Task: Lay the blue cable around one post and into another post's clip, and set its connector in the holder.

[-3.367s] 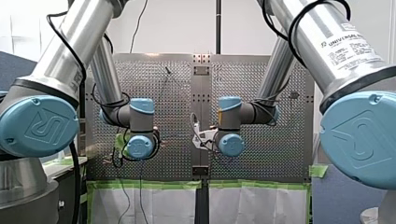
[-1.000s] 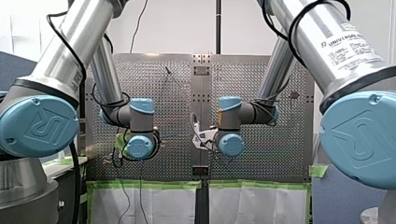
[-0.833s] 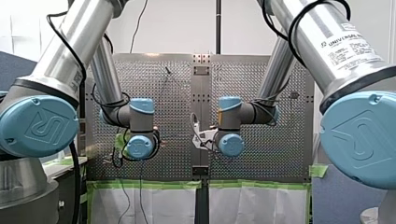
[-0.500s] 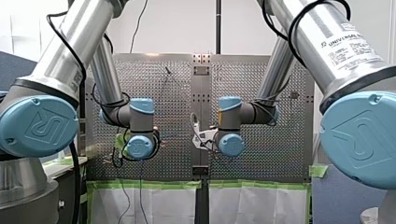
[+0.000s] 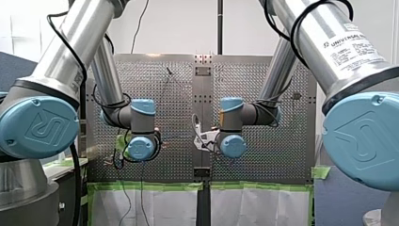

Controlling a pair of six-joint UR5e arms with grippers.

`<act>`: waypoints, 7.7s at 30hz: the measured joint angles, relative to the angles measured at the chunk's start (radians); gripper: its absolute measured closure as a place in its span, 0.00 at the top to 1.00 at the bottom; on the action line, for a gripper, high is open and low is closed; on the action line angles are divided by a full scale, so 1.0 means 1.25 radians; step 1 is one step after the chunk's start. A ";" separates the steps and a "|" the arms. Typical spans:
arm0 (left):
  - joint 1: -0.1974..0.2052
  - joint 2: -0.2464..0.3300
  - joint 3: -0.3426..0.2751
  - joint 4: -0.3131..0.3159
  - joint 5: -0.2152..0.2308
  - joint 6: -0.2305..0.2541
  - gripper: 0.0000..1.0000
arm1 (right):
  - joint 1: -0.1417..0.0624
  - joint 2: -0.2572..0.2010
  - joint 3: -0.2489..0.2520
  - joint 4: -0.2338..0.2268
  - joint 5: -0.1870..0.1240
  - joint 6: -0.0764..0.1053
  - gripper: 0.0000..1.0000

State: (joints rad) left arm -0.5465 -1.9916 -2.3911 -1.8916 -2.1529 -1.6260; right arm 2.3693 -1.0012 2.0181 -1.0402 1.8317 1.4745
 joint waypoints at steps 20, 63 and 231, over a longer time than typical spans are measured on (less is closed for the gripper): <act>0.000 0.000 0.000 0.000 0.000 0.000 1.00 | 0.000 0.000 0.000 0.000 0.000 0.000 0.00; 0.000 0.000 0.000 0.000 0.000 0.000 1.00 | 0.000 0.000 0.000 0.000 0.000 0.000 0.00; 0.009 0.395 0.192 -0.483 0.079 -0.264 1.00 | 0.019 -0.353 -0.219 0.452 0.047 0.106 0.00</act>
State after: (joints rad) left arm -0.5350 -1.4979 -2.1507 -2.4954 -2.0538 -1.9563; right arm 2.3935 -1.4422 1.7442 -0.4750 1.8910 1.6065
